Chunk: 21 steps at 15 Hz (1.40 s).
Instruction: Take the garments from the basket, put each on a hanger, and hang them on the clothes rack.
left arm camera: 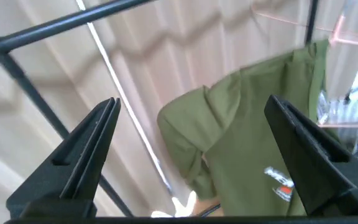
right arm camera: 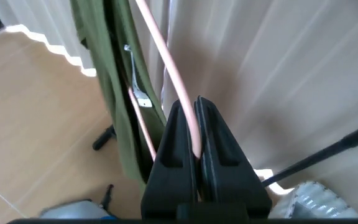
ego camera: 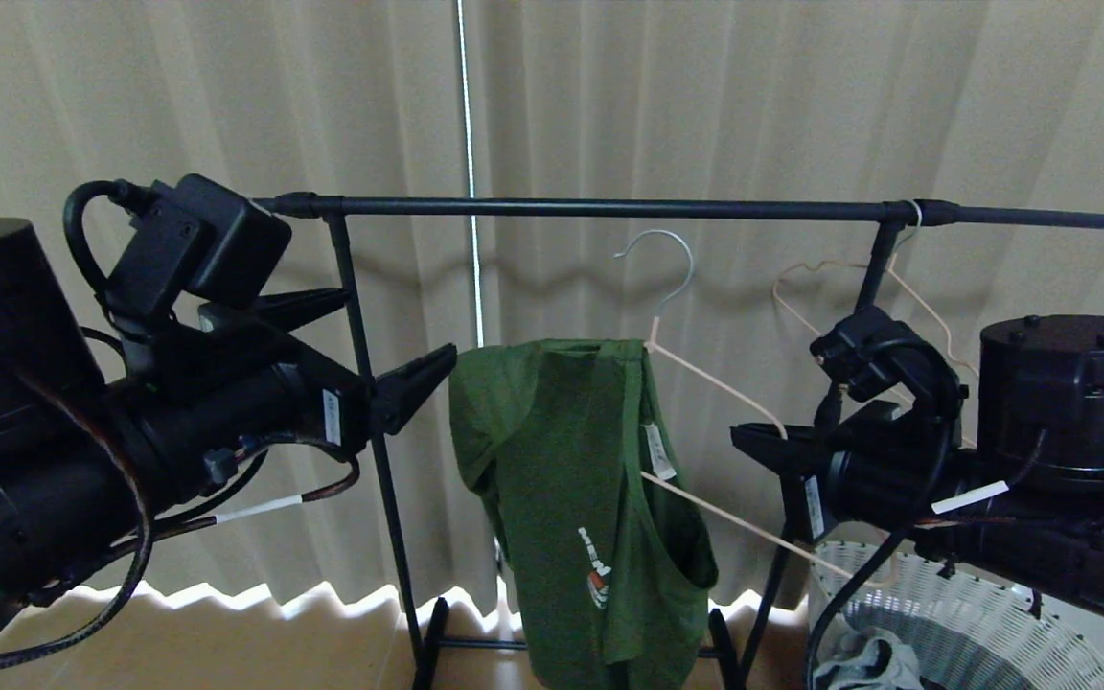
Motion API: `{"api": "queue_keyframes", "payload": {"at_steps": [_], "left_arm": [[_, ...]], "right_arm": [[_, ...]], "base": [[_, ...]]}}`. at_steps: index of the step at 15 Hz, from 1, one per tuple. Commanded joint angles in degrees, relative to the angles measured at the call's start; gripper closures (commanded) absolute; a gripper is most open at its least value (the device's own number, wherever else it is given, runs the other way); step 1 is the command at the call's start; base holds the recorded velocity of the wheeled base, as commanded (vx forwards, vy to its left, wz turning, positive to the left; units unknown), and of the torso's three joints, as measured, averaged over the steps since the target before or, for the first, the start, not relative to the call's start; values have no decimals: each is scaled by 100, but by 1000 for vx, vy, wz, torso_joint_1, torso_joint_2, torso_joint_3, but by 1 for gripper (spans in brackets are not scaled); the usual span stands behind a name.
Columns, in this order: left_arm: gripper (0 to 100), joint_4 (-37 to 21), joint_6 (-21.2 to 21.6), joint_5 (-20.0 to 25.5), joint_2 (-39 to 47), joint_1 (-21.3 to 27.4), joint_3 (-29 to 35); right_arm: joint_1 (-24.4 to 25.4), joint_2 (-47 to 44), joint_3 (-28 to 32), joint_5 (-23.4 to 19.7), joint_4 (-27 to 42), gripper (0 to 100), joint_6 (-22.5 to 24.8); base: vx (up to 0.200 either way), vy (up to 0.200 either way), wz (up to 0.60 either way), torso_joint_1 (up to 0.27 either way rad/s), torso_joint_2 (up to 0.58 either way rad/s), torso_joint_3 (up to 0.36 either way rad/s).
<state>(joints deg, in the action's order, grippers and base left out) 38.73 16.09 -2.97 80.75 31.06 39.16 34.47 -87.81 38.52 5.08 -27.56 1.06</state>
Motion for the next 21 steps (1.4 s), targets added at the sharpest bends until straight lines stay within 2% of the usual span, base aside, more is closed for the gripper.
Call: {"api": "queue_keyframes", "payload": {"at_steps": [1, 2, 4, 7, 12, 20, 21], "left_arm": [[0, 144, 720, 359, 99, -171, -110], [0, 126, 1072, 711, 134, -215, -101], [0, 135, 1652, 1097, 362, -215, -57], [0, 161, 2443, 1203, 767, -197, 83], [0, 170, 2697, 1185, 1057, -188, 233], [0, 170, 2697, 1185, 1048, -118, 321], [100, 170, 2697, 1185, 1048, -118, 321]], "right_arm": [[-2, 88, -47, -113, -12, 100, 149], [-2, 150, -55, -253, -12, 100, 254], [7, 168, -47, -517, -21, 100, 298], [42, 185, -82, -623, -30, 100, 289], [244, 194, -337, -974, -663, 100, 307], [411, 194, -363, -974, -689, 100, 307], [411, 194, -363, -974, -689, 100, 307]], "base": [[0, 0, 0, 0, 0, 0], [0, 0, 0, 0, 0, 0], [0, 0, 0, 0, 0, 0], [0, 0, 0, 0, 0, 0], [0, 0, 0, 0, 0, 0], [0, 0, 0, 0, 0, 0], [0, 0, 0, 0, 0, 0]]}}
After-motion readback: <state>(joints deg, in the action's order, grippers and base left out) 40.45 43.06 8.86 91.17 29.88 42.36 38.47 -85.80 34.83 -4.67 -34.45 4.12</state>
